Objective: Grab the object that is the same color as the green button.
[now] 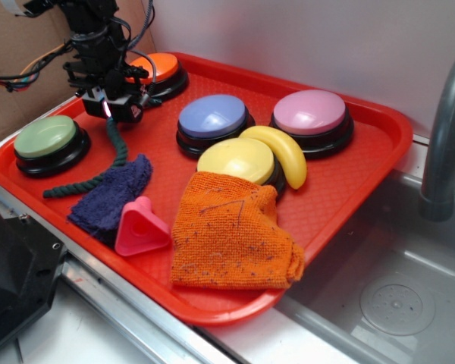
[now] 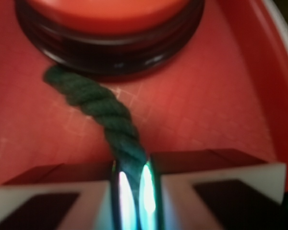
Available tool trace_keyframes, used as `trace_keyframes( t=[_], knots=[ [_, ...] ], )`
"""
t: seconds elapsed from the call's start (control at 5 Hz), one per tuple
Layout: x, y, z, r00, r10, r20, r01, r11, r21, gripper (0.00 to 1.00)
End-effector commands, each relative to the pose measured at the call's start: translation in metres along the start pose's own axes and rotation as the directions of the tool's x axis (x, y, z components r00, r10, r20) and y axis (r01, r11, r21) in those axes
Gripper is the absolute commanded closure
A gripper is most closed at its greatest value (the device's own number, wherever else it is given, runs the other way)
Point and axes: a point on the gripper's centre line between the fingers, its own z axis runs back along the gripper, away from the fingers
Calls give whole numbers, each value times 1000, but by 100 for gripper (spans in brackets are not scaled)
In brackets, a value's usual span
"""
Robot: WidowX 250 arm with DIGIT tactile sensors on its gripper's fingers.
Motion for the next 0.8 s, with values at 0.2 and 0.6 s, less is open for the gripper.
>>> trace_keyframes(
  t=[0.2, 0.6],
  knots=[
    [0, -41, 109, 977, -139, 163, 150, 987, -55, 100],
    [-42, -76, 149, 971, -199, 135, 221, 960, -170, 100]
  ],
)
